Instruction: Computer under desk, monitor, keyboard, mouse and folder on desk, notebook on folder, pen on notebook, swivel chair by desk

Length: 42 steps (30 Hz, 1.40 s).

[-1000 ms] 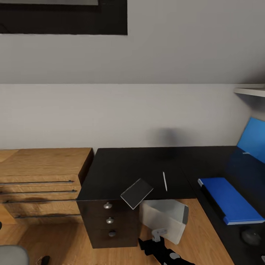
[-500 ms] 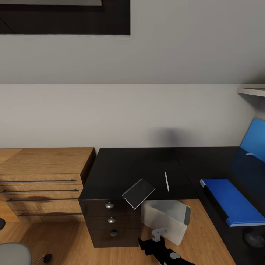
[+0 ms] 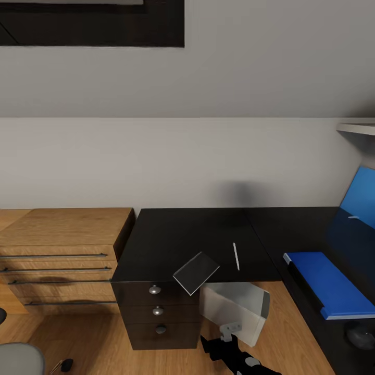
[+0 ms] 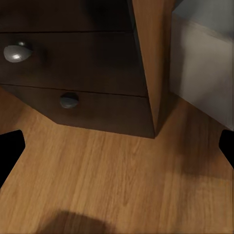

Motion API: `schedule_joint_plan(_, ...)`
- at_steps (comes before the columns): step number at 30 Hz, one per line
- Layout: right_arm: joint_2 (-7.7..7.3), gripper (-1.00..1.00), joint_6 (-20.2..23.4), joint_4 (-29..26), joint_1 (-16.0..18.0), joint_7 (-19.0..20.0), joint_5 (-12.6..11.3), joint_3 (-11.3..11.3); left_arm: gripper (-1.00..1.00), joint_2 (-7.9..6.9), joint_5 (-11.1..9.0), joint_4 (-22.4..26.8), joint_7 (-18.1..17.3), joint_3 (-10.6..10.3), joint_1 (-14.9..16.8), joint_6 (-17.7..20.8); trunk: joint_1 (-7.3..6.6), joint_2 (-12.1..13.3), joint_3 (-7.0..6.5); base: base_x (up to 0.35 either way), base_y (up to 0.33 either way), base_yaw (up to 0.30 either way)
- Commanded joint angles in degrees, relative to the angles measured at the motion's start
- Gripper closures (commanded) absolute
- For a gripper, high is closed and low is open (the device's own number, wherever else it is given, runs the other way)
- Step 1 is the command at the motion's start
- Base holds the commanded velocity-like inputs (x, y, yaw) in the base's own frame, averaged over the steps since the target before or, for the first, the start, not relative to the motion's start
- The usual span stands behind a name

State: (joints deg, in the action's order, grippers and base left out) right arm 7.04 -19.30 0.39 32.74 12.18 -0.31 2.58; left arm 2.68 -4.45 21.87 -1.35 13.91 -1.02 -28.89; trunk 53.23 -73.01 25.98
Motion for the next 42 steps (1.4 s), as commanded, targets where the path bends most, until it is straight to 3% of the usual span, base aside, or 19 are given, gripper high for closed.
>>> schedule_joint_plan(1,0.0,-1.0,-0.2,0.1,0.0,0.0,0.0,0.2,-1.0,0.01,-0.5,0.1,-0.1,0.0,0.0,0.0,0.01,0.0,0.05,0.0,0.0,0.0)
schedule_joint_plan(28,-0.01,-1.0,-0.2,0.1,0.0,0.0,-0.4,0.2,-1.0,-0.11,-0.3,0.1,-0.2,-0.1,0.0,-0.1,0.01,0.0,0.05,0.0,0.0,0.0)
schedule_joint_plan(36,0.01,-1.0,-0.2,-0.4,0.0,0.1,-5.2,0.2,-1.0,-0.31,-0.4,0.1,-0.2,0.0,0.0,-0.1,0.01,0.0,0.05,0.0,0.0,0.0)
schedule_joint_plan(42,-0.01,-1.0,-0.3,-0.4,0.0,0.3,-5.9,0.2,-1.0,-0.31,-0.4,0.1,-0.2,0.1,0.0,-0.1,0.01,0.0,0.05,0.0,0.0,0.0)
